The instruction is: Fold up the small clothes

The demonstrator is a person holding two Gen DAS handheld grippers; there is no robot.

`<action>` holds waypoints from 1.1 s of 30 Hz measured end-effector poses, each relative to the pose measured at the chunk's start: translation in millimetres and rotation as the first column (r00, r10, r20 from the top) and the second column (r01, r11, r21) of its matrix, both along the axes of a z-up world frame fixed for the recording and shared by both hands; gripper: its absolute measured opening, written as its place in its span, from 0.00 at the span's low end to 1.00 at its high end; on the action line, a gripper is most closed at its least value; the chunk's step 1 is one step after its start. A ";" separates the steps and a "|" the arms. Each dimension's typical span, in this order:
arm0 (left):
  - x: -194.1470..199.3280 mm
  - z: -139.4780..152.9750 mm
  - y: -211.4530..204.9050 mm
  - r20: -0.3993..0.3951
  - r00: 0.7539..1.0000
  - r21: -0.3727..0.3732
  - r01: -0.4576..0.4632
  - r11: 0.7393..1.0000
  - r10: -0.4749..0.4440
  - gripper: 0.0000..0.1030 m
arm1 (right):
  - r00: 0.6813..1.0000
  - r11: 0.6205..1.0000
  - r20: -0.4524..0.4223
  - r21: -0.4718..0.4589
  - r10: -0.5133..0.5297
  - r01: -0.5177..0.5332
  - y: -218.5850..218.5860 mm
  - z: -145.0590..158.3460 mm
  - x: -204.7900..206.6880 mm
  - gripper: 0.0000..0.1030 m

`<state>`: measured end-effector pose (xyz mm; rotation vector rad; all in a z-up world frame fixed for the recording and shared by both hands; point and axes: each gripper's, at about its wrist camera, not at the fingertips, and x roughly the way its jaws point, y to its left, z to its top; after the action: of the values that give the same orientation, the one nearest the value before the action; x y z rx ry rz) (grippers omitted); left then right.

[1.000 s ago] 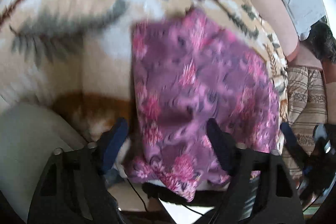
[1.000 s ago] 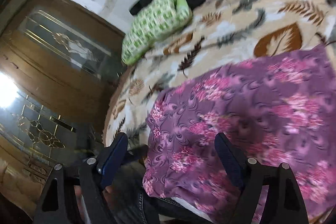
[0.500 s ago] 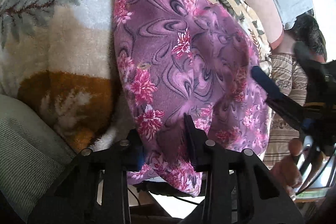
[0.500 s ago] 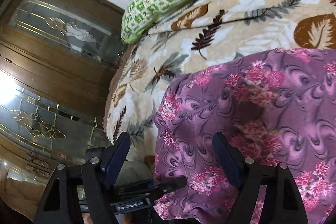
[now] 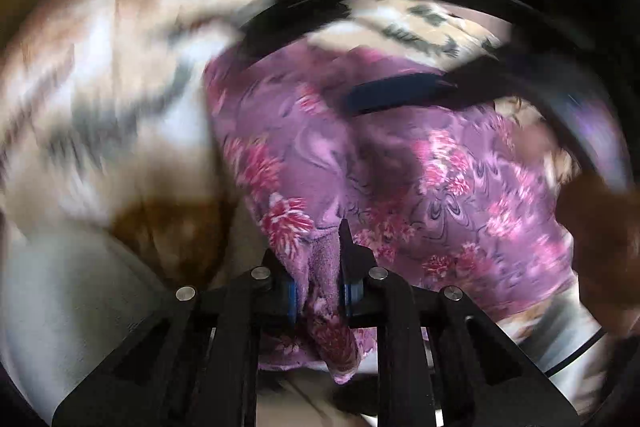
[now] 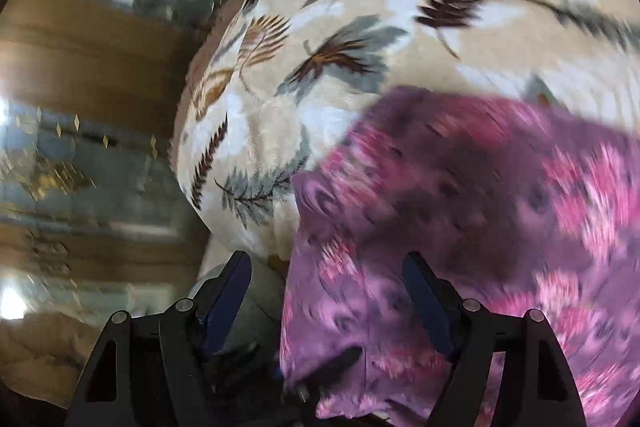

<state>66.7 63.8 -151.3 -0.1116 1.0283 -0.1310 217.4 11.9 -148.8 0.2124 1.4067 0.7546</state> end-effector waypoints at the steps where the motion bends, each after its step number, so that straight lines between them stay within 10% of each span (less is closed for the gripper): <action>1: -3.1 2.6 -11.0 0.032 0.999 0.051 0.030 0.998 -0.031 0.14 | 1.000 0.999 0.000 -0.033 0.018 -0.018 7.0 -1.6 1.7 0.75; 6: -10.2 1.6 -38.9 0.082 0.991 0.179 0.088 0.980 -0.104 0.14 | 0.991 0.974 0.003 -0.185 0.136 -0.133 28.4 -23.7 5.9 0.71; 9: -6.0 -3.2 -35.7 0.069 0.993 0.172 0.085 0.981 -0.098 0.13 | 0.981 0.937 0.038 -0.305 0.190 -0.170 34.6 -43.1 4.1 0.40; 14: -10.9 -1.5 -34.7 0.080 0.987 0.156 0.124 0.980 -0.138 0.13 | 0.990 0.959 0.061 -0.264 0.126 -0.106 2.4 -44.9 -2.0 0.19; 22: -47.6 42.9 -80.4 0.200 0.937 0.196 0.247 0.949 -0.285 0.13 | 0.971 0.980 0.170 0.133 -0.169 0.147 -121.0 15.5 -44.5 0.17; 27: -60.7 68.7 -139.1 0.213 0.881 0.253 0.368 0.895 -0.422 0.13 | 0.907 0.851 0.122 0.414 -0.403 0.323 -219.5 18.4 -83.9 0.17; 33: -63.6 68.8 -219.0 0.188 0.791 0.313 0.514 0.799 -0.582 0.13 | 0.820 0.726 0.104 0.538 -0.562 0.429 -312.8 6.6 -117.8 0.17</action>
<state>3.1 -155.2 -82.5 0.4377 0.7614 -0.5410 99.6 -300.9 -142.2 0.8385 0.8120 0.6393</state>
